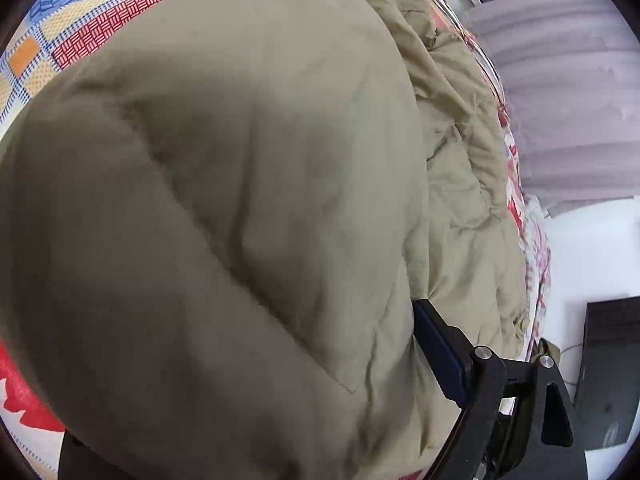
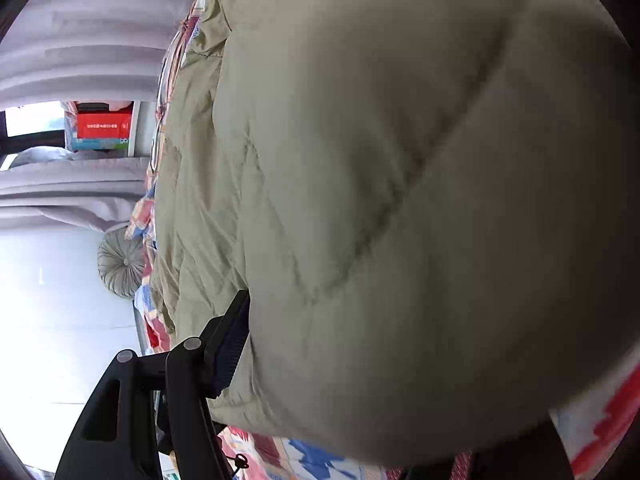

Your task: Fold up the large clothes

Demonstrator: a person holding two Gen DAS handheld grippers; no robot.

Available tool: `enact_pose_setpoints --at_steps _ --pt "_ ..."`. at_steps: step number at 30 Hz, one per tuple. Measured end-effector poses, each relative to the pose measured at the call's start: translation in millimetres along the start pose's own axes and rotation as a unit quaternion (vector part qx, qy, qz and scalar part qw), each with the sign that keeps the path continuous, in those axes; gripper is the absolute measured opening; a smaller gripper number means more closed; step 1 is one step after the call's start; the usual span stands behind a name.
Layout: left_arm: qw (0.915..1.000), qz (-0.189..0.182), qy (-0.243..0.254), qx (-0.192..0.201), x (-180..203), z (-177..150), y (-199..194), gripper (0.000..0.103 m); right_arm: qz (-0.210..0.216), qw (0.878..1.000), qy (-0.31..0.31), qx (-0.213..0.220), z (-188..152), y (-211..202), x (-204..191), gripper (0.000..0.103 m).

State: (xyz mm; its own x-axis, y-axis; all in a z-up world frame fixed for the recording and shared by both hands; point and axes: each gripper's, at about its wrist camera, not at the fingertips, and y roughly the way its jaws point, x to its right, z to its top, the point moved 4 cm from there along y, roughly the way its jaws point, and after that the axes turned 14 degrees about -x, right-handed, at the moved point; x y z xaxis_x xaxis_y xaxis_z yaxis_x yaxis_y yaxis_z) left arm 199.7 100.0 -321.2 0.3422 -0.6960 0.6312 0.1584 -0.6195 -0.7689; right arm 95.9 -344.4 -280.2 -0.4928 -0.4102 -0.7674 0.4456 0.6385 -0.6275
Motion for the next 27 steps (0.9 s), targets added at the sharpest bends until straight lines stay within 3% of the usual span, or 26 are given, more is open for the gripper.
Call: enact_pose_setpoints --at_steps 2,3,4,5,6,7,9,11,13,18,27 --pt "0.9998 0.015 -0.004 0.008 4 5 2 0.090 0.004 1.000 0.007 0.003 6 6 -2 0.068" --pt "0.9996 0.024 -0.005 0.016 7 6 2 0.083 0.005 1.000 0.010 0.003 7 8 -2 0.068" --pt "0.9993 0.029 -0.005 0.021 10 8 1 0.065 0.007 1.000 0.015 0.000 9 10 -3 0.068" --pt "0.9994 0.029 -0.001 0.019 14 9 2 0.058 0.007 1.000 0.023 -0.003 11 11 -4 0.066" --pt "0.9995 0.026 0.005 0.019 18 10 0 0.042 0.007 1.000 0.028 -0.006 11 12 -3 0.062" --pt "0.9993 0.026 0.017 0.020 23 10 -2 0.031 0.007 0.999 0.032 -0.010 12 12 -4 0.050" --pt "0.9976 0.044 0.046 0.026 33 9 -9 0.023 0.013 0.999 0.033 -0.012 12 11 -9 0.037" --pt "0.9947 0.061 0.075 0.034 45 3 -15 0.020 0.014 0.999 0.028 -0.008 10 8 -14 0.025" --pt "0.9926 0.066 0.094 0.039 51 -2 -23 0.019 0.021 1.000 0.021 -0.008 6 5 -18 0.021" --pt "0.9899 0.071 0.116 0.040 59 -25 -48 0.019 0.029 0.999 0.007 -0.019 -13 -5 -24 0.019" --pt "0.9902 0.085 0.108 -0.024 -11 -114 -102 0.019 0.014 0.998 0.029 -0.061 -95 -29 1 0.019"
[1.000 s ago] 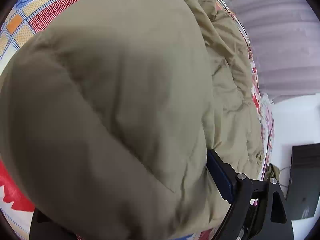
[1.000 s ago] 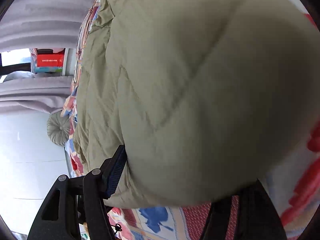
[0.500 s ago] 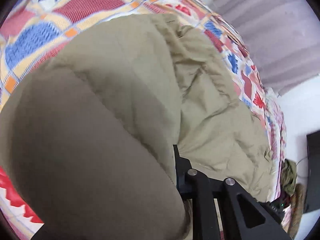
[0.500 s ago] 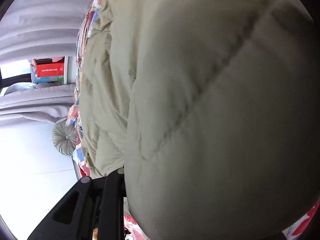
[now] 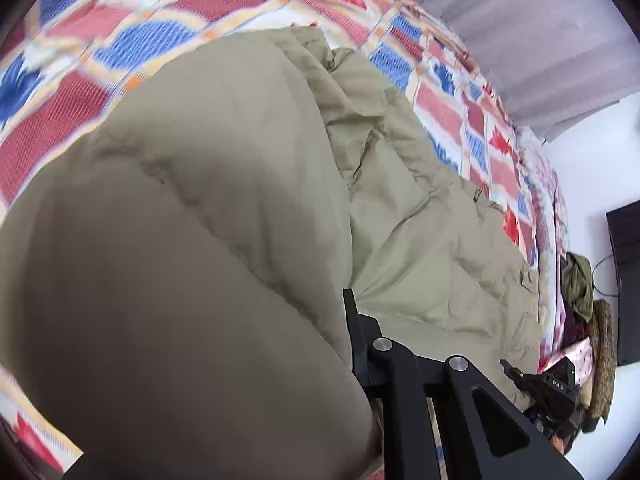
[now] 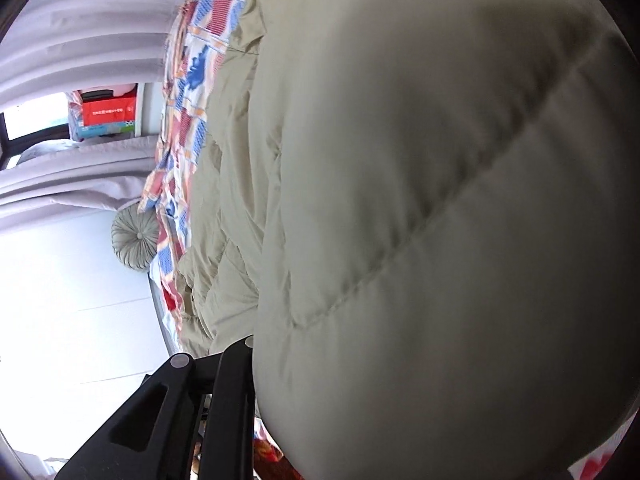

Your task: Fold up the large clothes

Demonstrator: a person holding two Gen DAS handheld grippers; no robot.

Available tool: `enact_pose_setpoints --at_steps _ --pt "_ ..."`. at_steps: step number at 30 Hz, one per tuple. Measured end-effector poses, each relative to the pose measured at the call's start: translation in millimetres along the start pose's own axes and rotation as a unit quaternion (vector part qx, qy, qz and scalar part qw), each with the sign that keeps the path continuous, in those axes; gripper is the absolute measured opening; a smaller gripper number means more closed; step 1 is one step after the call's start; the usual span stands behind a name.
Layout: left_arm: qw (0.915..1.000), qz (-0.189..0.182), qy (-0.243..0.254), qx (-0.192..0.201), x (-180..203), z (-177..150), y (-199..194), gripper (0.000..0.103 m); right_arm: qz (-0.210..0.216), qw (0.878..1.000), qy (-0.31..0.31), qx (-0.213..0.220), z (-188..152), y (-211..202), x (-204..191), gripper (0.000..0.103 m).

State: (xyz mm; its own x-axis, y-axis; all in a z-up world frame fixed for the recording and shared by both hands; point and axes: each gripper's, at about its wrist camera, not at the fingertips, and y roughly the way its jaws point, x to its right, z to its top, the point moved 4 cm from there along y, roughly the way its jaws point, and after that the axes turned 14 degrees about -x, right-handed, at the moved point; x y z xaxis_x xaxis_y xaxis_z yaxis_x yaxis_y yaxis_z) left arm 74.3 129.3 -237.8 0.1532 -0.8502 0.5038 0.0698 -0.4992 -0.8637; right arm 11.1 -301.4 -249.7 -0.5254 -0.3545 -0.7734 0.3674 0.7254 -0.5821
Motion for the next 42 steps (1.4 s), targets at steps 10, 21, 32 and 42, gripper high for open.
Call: enact_pose_setpoints --at_steps 10,21,32,42 --pt "0.9977 0.042 -0.007 -0.053 -44 -72 4 0.038 -0.025 0.998 0.048 -0.022 -46 1 46 0.025" --pt "0.9830 0.148 0.100 -0.042 -31 -91 -109 0.047 -0.173 0.984 -0.034 -0.038 -67 -62 2 0.050" --pt "0.9669 0.092 0.237 -0.018 77 -11 -42 0.047 -0.209 0.961 -0.180 0.017 -28 -36 -76 0.015" --pt "0.9720 0.139 0.189 -0.005 44 53 51 0.047 -0.251 0.940 -0.229 -0.024 3 52 -63 0.008"
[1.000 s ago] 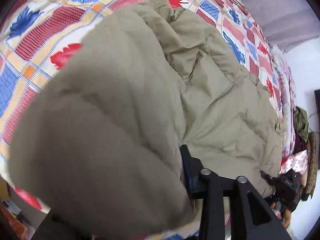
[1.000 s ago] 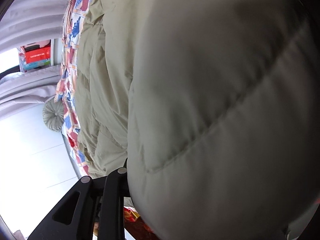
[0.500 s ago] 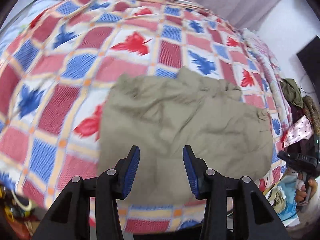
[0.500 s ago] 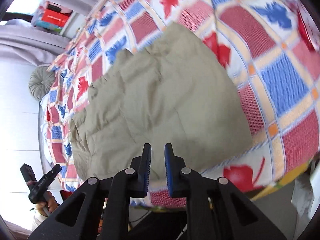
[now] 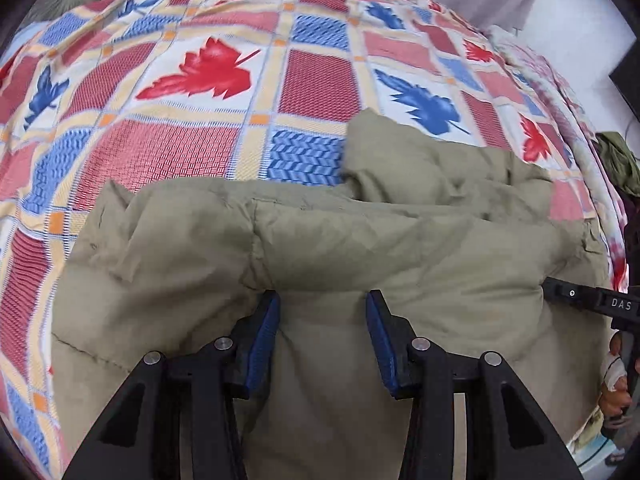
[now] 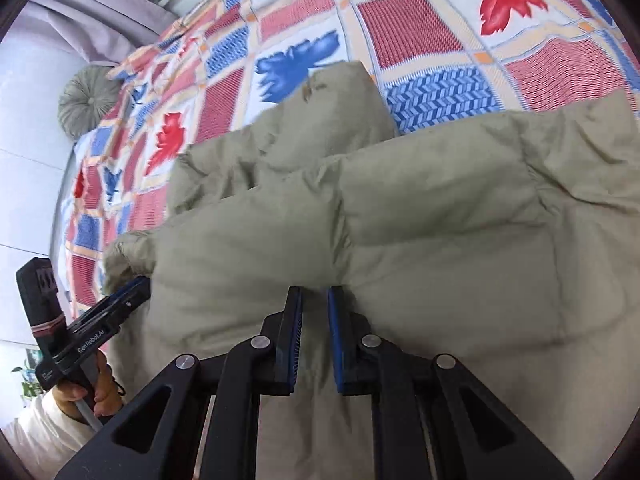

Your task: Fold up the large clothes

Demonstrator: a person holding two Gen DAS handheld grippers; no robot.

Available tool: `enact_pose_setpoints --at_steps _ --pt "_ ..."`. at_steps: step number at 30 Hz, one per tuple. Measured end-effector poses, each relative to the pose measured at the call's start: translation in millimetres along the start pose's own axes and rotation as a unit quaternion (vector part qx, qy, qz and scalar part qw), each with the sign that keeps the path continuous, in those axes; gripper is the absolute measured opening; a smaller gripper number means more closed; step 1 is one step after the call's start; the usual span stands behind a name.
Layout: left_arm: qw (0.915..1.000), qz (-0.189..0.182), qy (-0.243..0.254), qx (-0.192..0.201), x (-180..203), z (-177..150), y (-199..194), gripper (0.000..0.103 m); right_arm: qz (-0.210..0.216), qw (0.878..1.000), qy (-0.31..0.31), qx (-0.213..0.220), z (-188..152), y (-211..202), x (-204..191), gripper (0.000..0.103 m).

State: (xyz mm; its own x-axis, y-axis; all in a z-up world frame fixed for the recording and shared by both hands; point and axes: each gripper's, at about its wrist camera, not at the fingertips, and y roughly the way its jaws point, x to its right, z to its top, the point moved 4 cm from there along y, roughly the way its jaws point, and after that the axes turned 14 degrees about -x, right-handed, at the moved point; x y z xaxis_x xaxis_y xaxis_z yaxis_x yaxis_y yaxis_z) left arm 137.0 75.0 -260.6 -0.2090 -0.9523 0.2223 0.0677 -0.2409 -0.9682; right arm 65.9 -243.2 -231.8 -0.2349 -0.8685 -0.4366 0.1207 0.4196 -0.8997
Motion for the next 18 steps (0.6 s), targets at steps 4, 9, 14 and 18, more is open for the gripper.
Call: enact_pose_setpoints --at_steps 4,9,14,18 --pt "0.9999 0.000 -0.005 0.009 -15 16 -4 0.047 0.010 1.000 0.006 0.003 21 7 18 0.000" --pt "0.9990 0.029 -0.028 0.019 -48 23 -17 0.047 -0.046 0.999 0.005 0.026 30 -30 49 0.000" --pt "0.9962 0.050 -0.067 0.023 -72 26 -10 0.047 -0.084 0.993 0.066 0.051 23 -68 105 0.000" --pt "0.9918 0.053 -0.113 0.026 -88 37 13 0.047 -0.075 0.992 0.092 0.044 26 -57 132 0.000"
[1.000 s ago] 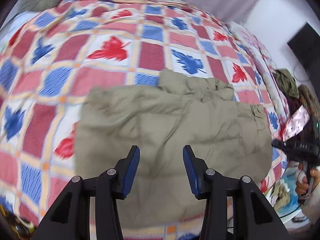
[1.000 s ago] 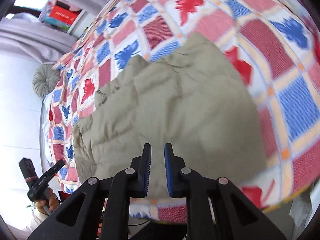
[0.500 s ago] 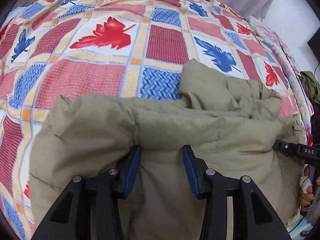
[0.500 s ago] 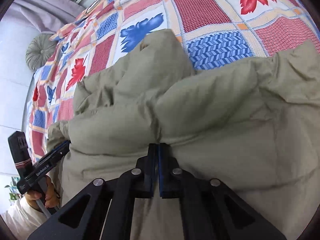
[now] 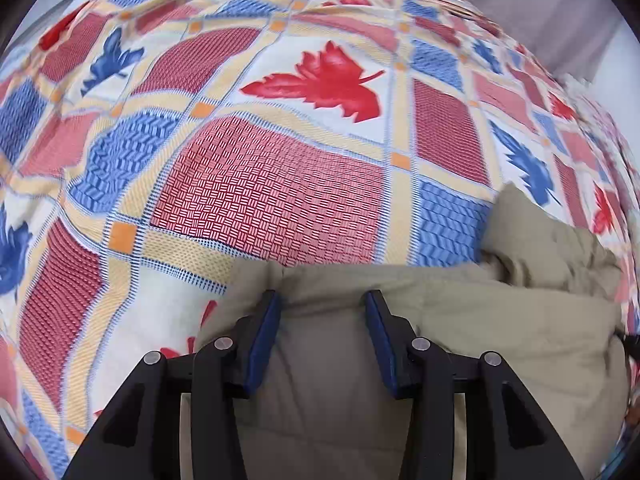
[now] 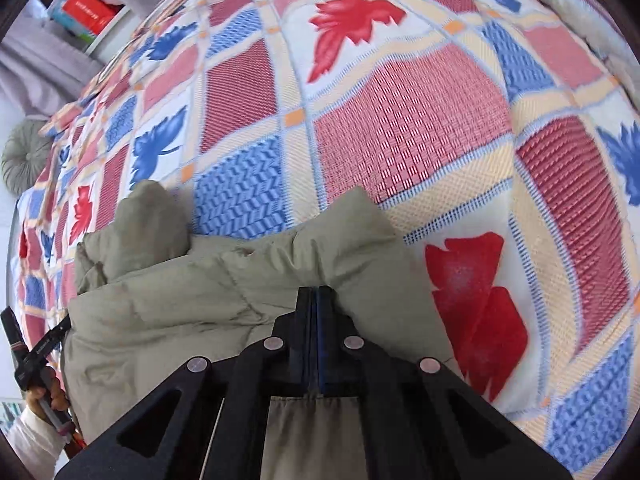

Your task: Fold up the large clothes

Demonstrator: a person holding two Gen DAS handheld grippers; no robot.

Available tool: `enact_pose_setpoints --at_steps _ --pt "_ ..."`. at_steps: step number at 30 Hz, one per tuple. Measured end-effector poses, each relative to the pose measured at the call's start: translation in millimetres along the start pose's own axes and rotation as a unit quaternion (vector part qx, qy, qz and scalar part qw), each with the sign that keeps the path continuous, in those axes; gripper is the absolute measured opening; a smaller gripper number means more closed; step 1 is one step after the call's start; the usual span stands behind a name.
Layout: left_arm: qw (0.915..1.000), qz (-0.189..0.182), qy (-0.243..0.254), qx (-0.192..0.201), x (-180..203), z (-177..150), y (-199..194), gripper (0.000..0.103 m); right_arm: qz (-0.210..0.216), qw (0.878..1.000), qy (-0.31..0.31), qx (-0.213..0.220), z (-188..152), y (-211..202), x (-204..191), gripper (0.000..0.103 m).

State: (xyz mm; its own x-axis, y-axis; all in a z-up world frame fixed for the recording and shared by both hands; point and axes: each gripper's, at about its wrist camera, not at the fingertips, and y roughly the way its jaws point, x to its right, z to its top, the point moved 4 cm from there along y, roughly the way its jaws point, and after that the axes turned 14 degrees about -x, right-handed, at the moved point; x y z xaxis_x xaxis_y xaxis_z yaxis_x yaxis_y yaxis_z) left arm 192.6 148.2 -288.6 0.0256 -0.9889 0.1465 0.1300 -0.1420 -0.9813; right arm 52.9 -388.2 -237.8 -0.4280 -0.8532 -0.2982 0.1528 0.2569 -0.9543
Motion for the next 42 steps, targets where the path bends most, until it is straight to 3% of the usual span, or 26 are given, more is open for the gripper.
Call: enact_pose_setpoints --at_steps 7,12,15,21,28,33,37,38,40,42 --pt "0.9998 0.004 -0.017 -0.004 -5 13 20 0.047 0.015 0.999 0.030 0.004 22 35 12 0.000" --pt "0.9990 0.016 -0.038 -0.014 -11 12 -1 0.047 0.007 0.999 0.044 -0.003 20 23 8 0.000" --pt "0.9992 0.033 -0.022 -0.009 -12 3 -25 0.047 -0.001 0.999 0.040 -0.002 13 7 1 0.004" --pt "0.9991 0.035 -0.006 -0.025 -15 -32 -60 0.047 -0.002 0.999 0.041 0.006 -19 -23 -10 0.004" --pt "0.9981 0.029 -0.008 -0.053 -12 -75 -74 0.047 0.016 0.998 0.052 -0.007 -64 -37 -30 0.004" --pt "0.9977 0.009 -0.012 -0.066 -7 -92 -87 0.047 0.019 0.998 0.052 -0.023 -101 -40 -46 0.004" --pt "0.9972 0.016 0.010 -0.073 1 -102 -92 0.047 0.012 0.998 0.050 -0.034 -125 -39 -60 0.004" --pt "0.9971 0.014 0.012 -0.074 2 -103 -92 0.048 0.014 0.998 0.052 -0.038 -130 -38 -63 0.004" --pt "0.9969 0.010 0.011 -0.077 2 -106 -92 0.090 0.019 0.997 0.054 -0.047 -139 -34 -69 0.004" --pt "0.9971 0.006 0.016 -0.074 3 -109 -94 0.091 0.019 0.997 0.050 -0.054 -145 -28 -77 0.004"
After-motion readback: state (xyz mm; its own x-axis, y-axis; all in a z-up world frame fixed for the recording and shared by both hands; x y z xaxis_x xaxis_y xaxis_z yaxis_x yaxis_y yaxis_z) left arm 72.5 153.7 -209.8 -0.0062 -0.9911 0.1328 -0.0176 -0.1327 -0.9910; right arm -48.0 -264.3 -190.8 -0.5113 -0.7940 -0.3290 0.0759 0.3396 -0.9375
